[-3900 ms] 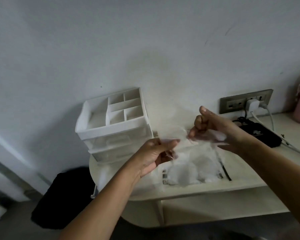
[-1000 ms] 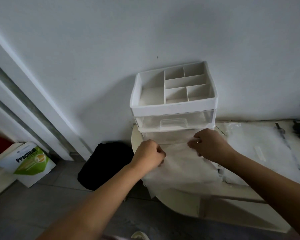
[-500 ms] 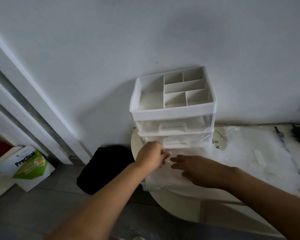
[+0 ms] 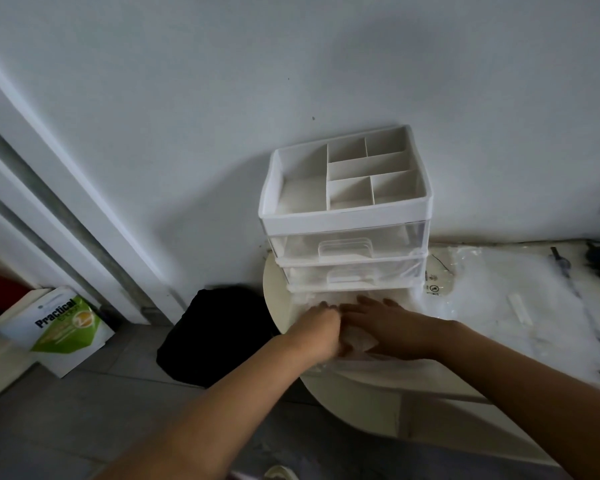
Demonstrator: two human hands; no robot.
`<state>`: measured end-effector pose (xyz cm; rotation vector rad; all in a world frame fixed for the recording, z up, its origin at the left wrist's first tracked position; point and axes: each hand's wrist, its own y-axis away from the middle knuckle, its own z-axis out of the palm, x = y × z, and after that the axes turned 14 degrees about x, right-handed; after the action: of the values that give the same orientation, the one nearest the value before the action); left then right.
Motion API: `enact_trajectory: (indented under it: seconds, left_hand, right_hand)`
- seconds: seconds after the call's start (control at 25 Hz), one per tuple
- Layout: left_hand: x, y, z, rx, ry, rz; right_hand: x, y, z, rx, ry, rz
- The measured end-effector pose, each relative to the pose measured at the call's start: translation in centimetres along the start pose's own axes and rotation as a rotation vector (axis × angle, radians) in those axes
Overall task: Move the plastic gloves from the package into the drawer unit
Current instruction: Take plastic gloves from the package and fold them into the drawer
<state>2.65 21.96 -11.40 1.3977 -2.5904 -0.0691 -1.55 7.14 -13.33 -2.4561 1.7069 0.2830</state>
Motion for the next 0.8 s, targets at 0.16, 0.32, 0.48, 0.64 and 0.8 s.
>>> enact_trajectory:
  seconds: [0.16,0.32,0.48,0.64,0.8]
  left_hand:
    - [-0.6,-0.8,0.9,-0.144,-0.024,-0.093]
    - [-0.9,-1.5,1.5,-0.137,-0.03,-0.131]
    - [-1.1,-1.6,1.1,-0.078,-0.073,-0.116]
    - [0.7,-0.9,0.3,0.287,0.12,-0.061]
    - [1.4,-2.1,2.4,0.05,0.081,-0.096]
  right_hand:
    - [0.2,-0.1,-0.8,-0.026,0.071,0.075]
    - [0.0,0.5,-1.7,-0.083,0.378,0.302]
    - [-1.2,1.1,-0.7,-0.053,0.562,0.289]
    - [-0.8,1.5,-0.9,-0.041,0.354,0.286]
    - [-1.1,1.1,-1.0,-0.037,0.071,0.291]
